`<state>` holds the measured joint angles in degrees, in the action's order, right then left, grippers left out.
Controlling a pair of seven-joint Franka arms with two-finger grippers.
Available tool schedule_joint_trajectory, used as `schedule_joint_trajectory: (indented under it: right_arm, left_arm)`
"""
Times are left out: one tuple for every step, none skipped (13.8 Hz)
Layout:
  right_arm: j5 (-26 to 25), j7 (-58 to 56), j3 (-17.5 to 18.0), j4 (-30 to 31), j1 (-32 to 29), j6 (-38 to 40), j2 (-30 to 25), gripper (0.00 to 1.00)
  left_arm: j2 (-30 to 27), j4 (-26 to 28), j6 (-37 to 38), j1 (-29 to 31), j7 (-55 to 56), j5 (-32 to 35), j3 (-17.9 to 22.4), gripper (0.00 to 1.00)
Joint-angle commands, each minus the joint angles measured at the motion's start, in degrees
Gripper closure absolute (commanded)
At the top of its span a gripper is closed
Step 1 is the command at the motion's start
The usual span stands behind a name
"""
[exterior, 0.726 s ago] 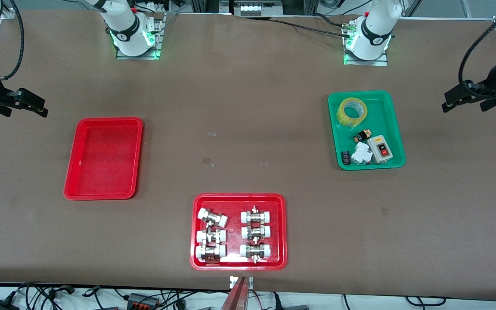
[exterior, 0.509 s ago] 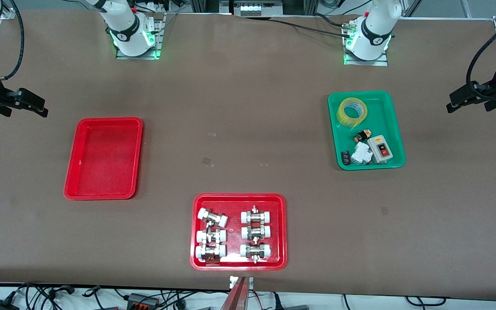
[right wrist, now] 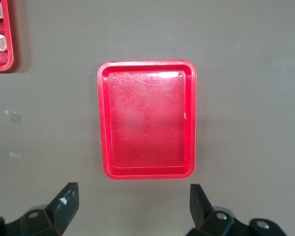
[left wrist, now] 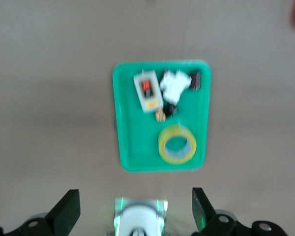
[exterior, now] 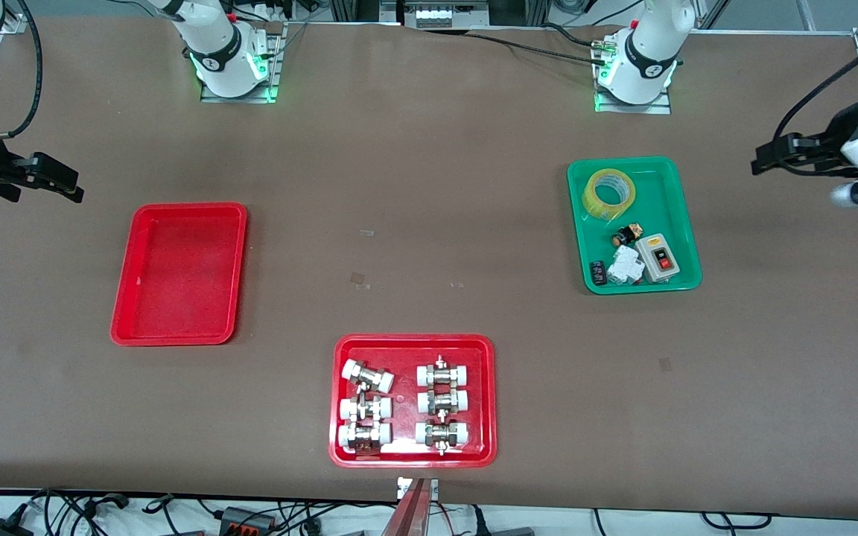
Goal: Left arm passes tape to right arm into tray
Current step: 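Move the left gripper toward the yellow tape roll in the green tray, then lower the left gripper and grasp the yellow tape roll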
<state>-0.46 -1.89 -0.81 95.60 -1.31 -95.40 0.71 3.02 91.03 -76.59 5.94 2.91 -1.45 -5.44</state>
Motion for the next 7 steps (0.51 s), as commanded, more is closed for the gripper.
schedule_joint_trajectory:
  right_arm:
    - [0.28,-0.22,0.54,0.64,-0.62,0.3,-0.98,0.0]
    - [0.28,-0.22,0.54,0.64,-0.62,0.3,-0.98,0.0]
    - [0.28,-0.22,0.54,0.64,-0.62,0.22,-0.98,0.0]
    - [0.28,-0.22,0.54,0.64,-0.62,0.3,-0.89,0.0]
    - [0.28,-0.22,0.63,0.64,-0.62,0.22,-0.8,0.0]
    - [0.37,-0.13,0.63,0.55,-0.62,0.39,-0.8,0.0]
    - [0.37,-0.13,0.54,0.47,-0.62,0.39,-0.8,0.0]
  left_arm:
    - [0.23,9.29,-1.44,0.03,0.33,-1.36,-0.36,0.0]
    - [-0.72,15.08,-5.55,-0.23,0.51,-1.63,-0.45,0.0]
    - [-1.95,19.84,-9.16,-0.32,0.95,-2.24,-1.15,0.0]
    - [-2.31,24.93,-12.85,-0.06,2.09,-3.64,-2.63,0.0]
    - [-2.14,29.51,-16.63,-0.14,3.58,-4.17,-3.26,0.0]
    - [-2.05,34.25,-21.71,-0.23,4.29,-4.79,-3.79,0.0]
    - [-1.79,39.0,-26.98,-0.23,4.82,-5.84,-4.66,0.0]
